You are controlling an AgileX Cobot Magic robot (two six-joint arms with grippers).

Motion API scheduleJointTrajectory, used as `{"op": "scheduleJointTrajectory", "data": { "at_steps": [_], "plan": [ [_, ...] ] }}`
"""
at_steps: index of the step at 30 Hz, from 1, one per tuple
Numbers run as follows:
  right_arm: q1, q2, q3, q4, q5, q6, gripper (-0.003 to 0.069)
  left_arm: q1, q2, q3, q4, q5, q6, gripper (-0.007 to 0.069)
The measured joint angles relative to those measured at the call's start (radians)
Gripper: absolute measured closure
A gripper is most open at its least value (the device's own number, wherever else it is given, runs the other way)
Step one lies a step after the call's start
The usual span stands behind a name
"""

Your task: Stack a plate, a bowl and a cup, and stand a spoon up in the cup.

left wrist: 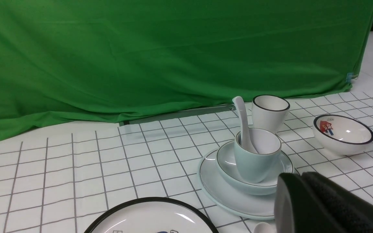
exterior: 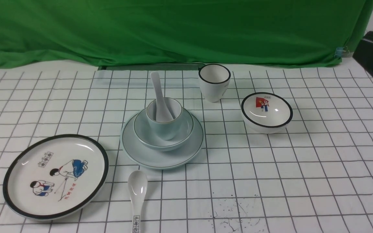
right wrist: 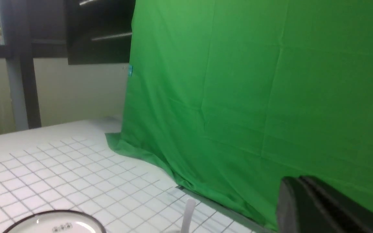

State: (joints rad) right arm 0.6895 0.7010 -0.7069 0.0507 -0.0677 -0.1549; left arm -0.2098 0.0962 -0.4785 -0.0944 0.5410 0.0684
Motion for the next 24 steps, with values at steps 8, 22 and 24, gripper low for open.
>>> {"op": "scheduleJointTrajectory", "data": {
  "at_steps": [8,22,24],
  "plan": [
    [0.000,0.000,0.007,0.000,0.026,0.000,0.0613,0.000,0.000,0.001,0.000,0.000,0.000,0.0656],
    [-0.117,-0.217,0.338,0.037,-0.041,0.032,0.0648,0.000,0.000,0.001,0.000,0.000,0.000,0.0656],
    [-0.207,-0.303,0.424,0.040,-0.049,0.061,0.0648,0.000,0.000,0.001,0.000,0.000,0.000,0.0656]
  ]
}}
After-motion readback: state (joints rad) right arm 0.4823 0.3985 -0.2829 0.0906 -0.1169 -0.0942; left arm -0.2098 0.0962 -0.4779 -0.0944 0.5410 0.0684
